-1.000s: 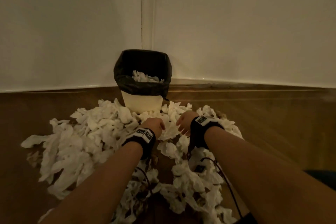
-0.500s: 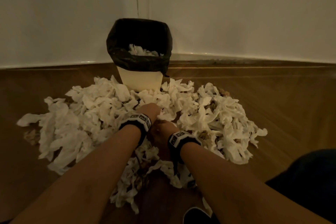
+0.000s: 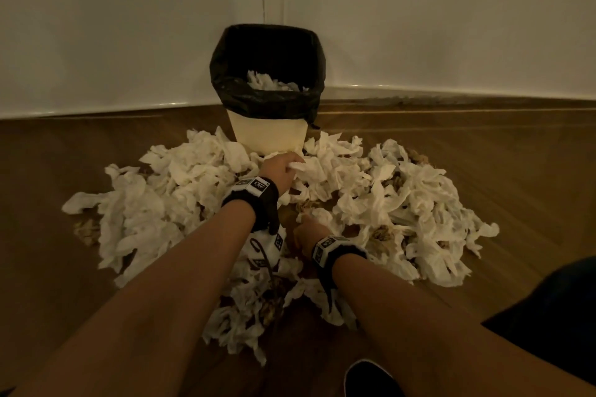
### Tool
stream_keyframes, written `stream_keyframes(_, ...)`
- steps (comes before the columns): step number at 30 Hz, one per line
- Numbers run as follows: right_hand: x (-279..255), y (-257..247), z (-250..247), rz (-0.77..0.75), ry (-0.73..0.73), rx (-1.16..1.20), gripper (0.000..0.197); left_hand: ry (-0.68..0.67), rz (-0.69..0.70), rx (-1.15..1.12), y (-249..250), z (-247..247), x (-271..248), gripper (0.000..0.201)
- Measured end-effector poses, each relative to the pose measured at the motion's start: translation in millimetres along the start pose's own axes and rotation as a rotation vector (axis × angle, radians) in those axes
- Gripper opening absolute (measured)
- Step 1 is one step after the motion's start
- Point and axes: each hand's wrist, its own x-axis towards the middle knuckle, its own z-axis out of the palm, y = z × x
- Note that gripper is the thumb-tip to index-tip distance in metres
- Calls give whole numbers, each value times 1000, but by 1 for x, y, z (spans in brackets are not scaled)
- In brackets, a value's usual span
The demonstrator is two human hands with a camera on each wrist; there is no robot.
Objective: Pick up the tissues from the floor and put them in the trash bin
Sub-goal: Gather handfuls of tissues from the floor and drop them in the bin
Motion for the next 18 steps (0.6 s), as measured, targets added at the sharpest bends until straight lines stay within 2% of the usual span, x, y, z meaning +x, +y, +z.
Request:
stream_keyframes(2,1,3,-9,5,-34,42,40,9,-74,-22,0,-3,-1,38)
stream_keyframes(4,1,8,-24,57,-46,211,37,6,-163,-61,0,-8,0,36)
stream_keyframes(8,-4,22,-49,145,117,639,16,36,-249,-115,1,-20,-1,34)
stream_keyframes(11,-11,28,-64,194,197,960,16,138,-226,-104,3,-29,-7,26)
stream_keyframes(14,-19,29,-78,185,307,1179,18,152,-191,-108,10,-41,-12,38)
stream_keyframes(16,-25,28,-87,189,352,1300,16,133,-171,-252,18,-48,-16,43)
stream_keyframes(18,-31,25,-99,171,382,1389,25,158,-151,-419,28,-54,-22,43)
